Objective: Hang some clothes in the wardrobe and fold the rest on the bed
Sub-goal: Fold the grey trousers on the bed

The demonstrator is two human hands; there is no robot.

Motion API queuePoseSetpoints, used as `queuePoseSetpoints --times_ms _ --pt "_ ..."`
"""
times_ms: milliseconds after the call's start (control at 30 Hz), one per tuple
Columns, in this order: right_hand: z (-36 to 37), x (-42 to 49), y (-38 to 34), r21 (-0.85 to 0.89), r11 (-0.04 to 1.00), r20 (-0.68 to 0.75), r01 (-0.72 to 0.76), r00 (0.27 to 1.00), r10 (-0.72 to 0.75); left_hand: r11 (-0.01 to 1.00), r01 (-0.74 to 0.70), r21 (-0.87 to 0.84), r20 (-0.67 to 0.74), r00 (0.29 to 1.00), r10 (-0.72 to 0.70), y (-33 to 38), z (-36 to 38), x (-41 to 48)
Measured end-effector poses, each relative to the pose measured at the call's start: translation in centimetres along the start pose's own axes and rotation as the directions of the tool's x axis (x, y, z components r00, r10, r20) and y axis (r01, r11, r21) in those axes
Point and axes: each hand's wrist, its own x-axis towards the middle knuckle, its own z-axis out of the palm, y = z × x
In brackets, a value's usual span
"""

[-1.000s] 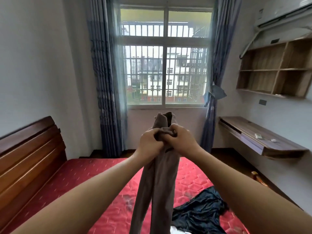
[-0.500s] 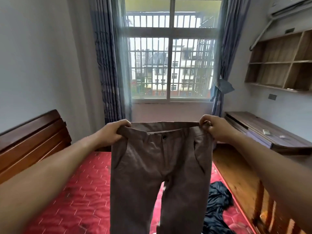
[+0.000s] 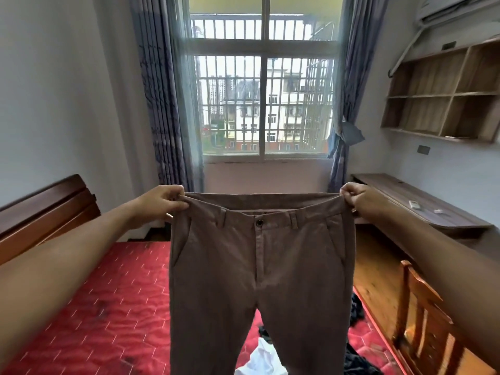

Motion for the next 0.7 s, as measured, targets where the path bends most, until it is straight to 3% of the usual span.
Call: queuePoseSetpoints --times_ms 67,133,267,400,567,700 --pt "-0.5 -0.3 0.4 -0.014 1.000 -0.077 0.025 0.997 -0.026 0.995 0.014 -0.100 -0.042 0.999 -0.018 0.0 0.1 0.0" --pt "-0.9 -0.8 0.1 -0.147 0.986 -0.096 0.084 0.990 -0.099 0.998 -0.004 -0.061 -0.064 0.998 0.000 0.0 0.4 0.0" --pt "-0.2 -2.0 -0.7 -0.362 0.924 0.055 0.125 0.992 -0.112 0.979 -0.062 0.194 -0.062 0.995 0.075 0.1 1.5 -0.1" --pt "1.6 -2.9 -0.7 -0.392 0.913 0.182 0.114 0.982 -0.044 0.971 -0.042 0.234 -0.059 0.997 0.057 -0.3 2.0 -0.5" --pt "2.9 -3.5 -0.3 -0.388 0.917 0.186 0.096 0.982 -0.024 0.958 0.022 0.286 -0.023 1.000 -0.016 -1.8 1.3 -0.7" --pt "5.1 -5.0 0.9 -0.559 0.797 0.254 0.229 0.962 -0.098 0.950 0.021 0.312 0.061 0.997 -0.042 -3.1 1.5 -1.1"
